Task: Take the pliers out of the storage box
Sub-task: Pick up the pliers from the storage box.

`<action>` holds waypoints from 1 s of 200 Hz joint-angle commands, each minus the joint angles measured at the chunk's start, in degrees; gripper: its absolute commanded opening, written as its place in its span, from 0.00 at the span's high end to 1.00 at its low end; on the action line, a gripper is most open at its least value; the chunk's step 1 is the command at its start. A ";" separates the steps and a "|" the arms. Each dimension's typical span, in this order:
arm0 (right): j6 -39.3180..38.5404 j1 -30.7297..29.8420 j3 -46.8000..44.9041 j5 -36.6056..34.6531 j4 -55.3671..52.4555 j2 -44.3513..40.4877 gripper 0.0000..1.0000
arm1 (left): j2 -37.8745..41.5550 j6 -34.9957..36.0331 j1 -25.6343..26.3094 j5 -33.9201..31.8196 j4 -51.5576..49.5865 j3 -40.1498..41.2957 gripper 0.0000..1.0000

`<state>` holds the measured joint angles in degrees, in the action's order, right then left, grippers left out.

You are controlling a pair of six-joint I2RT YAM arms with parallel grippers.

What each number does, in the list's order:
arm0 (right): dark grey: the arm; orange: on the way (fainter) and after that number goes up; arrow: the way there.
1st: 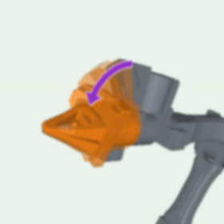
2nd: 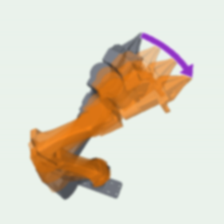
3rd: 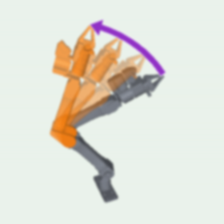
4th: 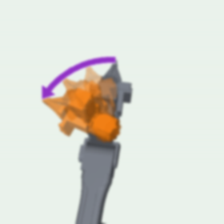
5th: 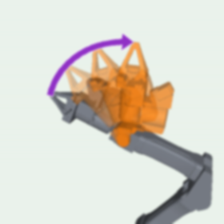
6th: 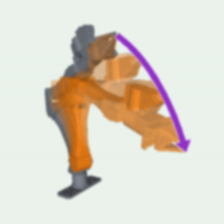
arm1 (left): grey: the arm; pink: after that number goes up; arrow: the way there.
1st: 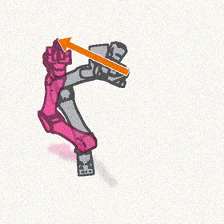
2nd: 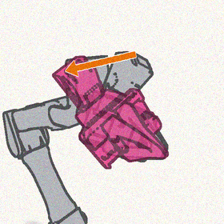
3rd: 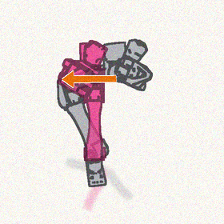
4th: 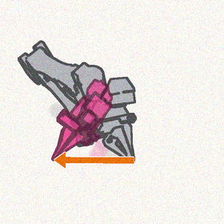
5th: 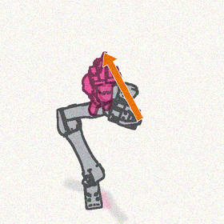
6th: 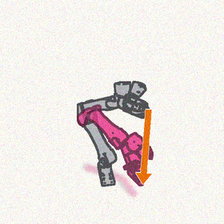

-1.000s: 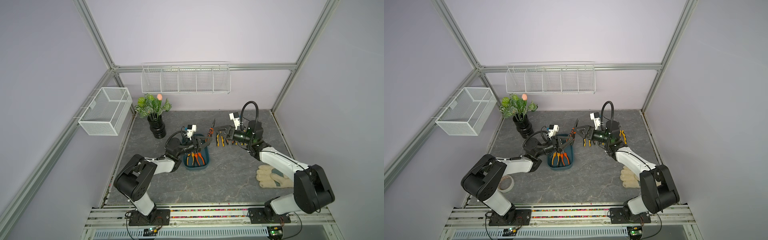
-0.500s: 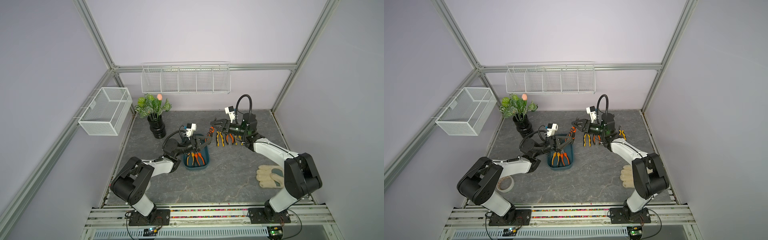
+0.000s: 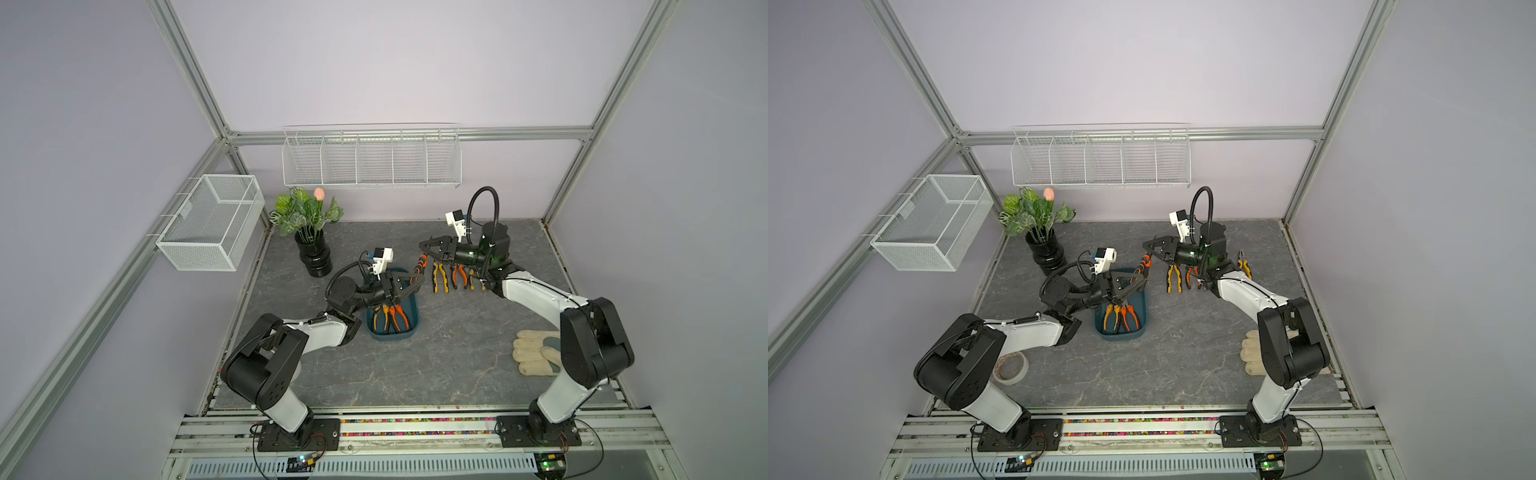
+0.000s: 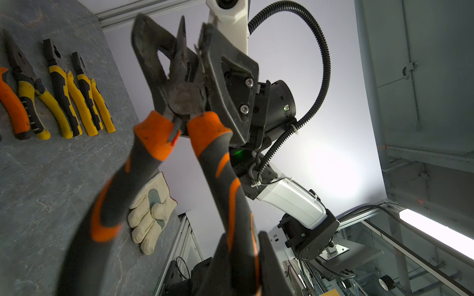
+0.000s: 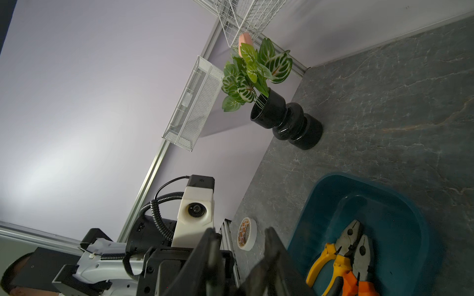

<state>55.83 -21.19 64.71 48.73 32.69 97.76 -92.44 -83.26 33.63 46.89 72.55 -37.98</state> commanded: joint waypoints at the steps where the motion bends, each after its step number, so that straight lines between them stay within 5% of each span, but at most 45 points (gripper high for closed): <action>1: 1.40 0.09 -1.64 1.02 2.00 -0.27 0.66 | 1.46 -0.90 -0.05 1.94 4.66 -0.08 1.00; 102: 2.95 -0.53 -6.74 -0.29 2.12 -5.33 0.66 | 2.53 2.13 -0.04 1.99 0.25 -1.10 1.00; 144: 5.91 -0.78 -8.18 -1.43 4.41 -5.61 0.93 | 3.22 3.62 -0.05 1.97 -1.95 -1.22 1.00; 190: 6.73 -0.97 -7.65 -2.47 3.86 -6.02 0.93 | 3.70 4.75 -0.02 2.37 -3.99 -1.31 1.00; 200: 5.17 -1.13 -6.95 -2.84 0.81 -6.52 0.93 | 4.21 5.53 -0.05 2.33 -5.22 -1.19 0.87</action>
<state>66.43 -21.41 57.71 46.89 35.35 92.71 -91.18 -77.23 33.65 49.12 67.72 -37.95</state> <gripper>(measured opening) 0.189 0.145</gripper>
